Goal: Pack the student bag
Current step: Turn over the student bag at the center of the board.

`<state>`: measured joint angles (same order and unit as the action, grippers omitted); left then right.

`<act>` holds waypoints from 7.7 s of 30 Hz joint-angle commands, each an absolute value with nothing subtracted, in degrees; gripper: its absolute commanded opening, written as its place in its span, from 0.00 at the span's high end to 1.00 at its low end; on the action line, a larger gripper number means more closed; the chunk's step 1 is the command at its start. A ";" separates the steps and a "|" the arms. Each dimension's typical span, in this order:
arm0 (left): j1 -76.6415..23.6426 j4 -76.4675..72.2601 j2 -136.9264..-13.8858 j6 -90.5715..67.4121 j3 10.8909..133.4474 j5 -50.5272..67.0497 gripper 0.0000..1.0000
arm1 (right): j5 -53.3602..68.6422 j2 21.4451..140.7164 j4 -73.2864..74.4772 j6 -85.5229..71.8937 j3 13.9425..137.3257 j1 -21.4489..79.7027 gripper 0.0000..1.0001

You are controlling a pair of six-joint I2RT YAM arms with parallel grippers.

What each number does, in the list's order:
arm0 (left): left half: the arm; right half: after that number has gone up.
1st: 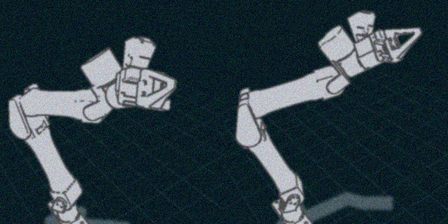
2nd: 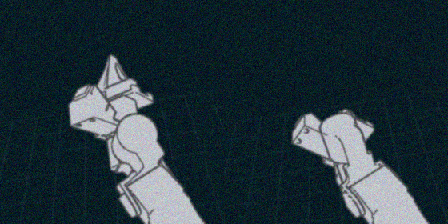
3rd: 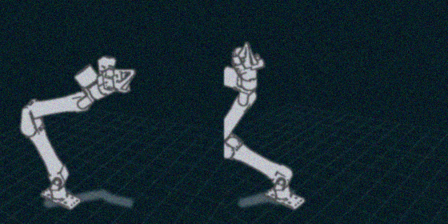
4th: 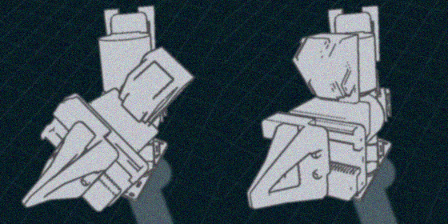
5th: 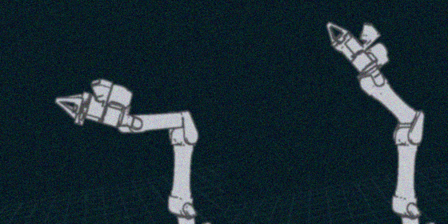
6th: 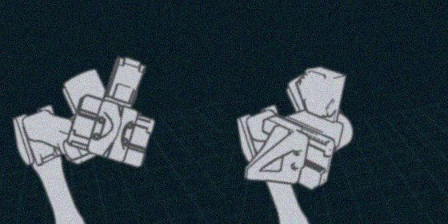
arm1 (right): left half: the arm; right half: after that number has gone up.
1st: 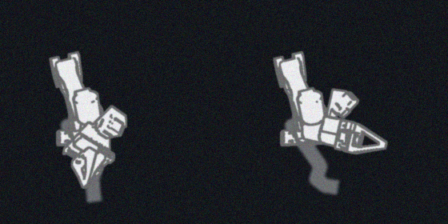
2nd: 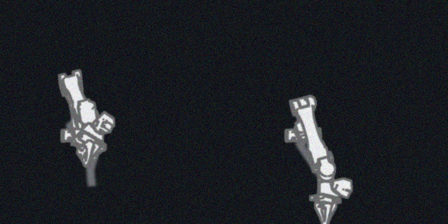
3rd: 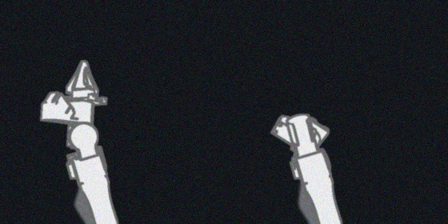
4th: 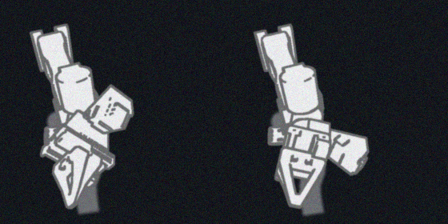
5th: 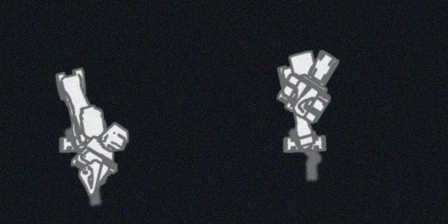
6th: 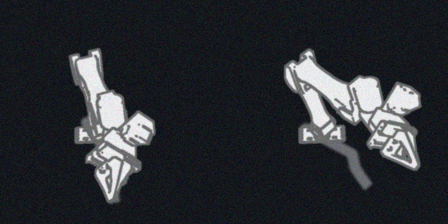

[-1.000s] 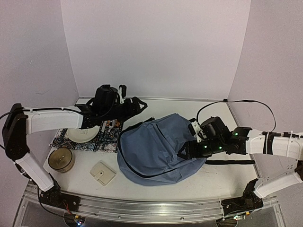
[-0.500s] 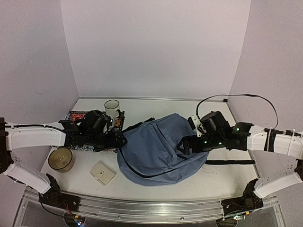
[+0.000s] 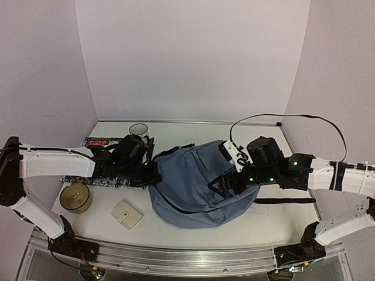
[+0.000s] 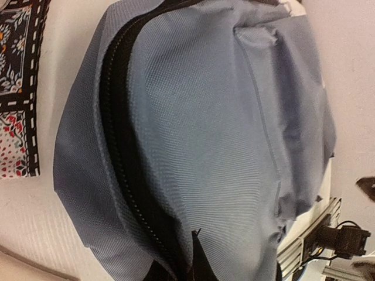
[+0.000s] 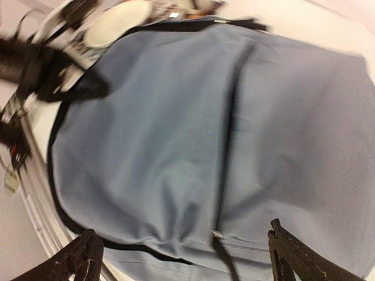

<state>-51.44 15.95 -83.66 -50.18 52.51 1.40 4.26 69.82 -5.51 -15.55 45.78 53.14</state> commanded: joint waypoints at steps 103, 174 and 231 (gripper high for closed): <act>-67.06 -16.22 -99.92 -18.81 67.89 -33.48 1.00 | 11.13 70.38 -26.10 -36.25 57.47 32.66 1.00; -72.55 5.94 -100.86 -25.79 65.29 -2.46 0.82 | 10.47 97.02 1.59 -29.70 74.64 45.75 0.35; -68.10 24.26 -116.43 -28.03 87.64 -6.96 0.61 | -0.44 77.20 -14.66 -43.14 35.95 46.89 0.44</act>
